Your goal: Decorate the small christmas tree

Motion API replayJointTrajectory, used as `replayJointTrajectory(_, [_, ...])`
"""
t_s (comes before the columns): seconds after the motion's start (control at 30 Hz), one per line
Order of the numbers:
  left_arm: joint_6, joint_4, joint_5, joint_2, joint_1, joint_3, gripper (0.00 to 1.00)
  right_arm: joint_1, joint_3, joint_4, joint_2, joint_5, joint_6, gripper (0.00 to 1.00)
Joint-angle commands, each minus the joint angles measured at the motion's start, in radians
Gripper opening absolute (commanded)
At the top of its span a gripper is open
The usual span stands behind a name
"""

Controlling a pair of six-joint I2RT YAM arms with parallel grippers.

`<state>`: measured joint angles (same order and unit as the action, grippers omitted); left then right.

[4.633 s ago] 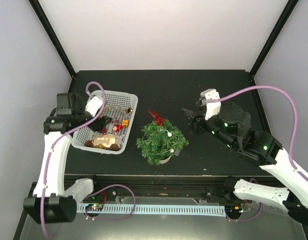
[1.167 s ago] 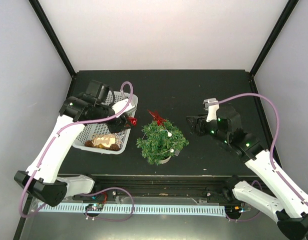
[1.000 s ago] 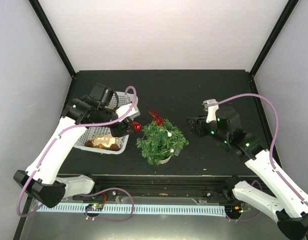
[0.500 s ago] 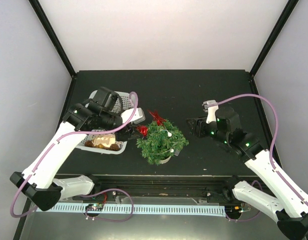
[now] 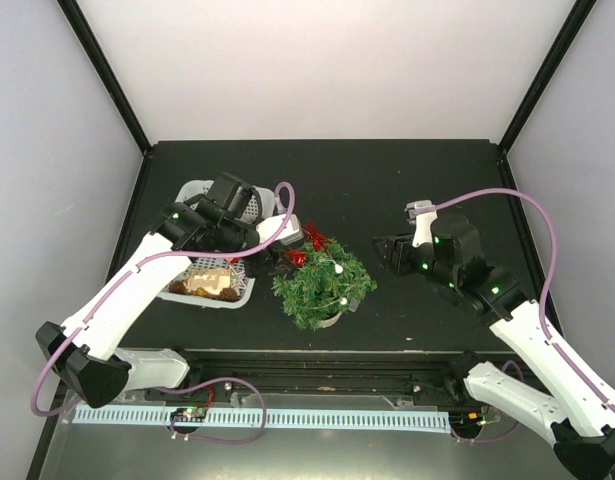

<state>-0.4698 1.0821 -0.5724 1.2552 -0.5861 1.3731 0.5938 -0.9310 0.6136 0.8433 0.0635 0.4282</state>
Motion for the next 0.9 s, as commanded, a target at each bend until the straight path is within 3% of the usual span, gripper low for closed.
replayJointTrajectory(0.0, [0.007,-0.042,-0.004,-0.005,-0.018,-0.031,0.44,-0.004,-0.008,-0.008,-0.004,0.003,-0.005,0.63])
replayJointTrajectory(0.87, [-0.004,-0.109,0.022,0.003,-0.052,-0.156,0.45,-0.004,-0.010,-0.029,0.023,0.030,-0.006,0.62])
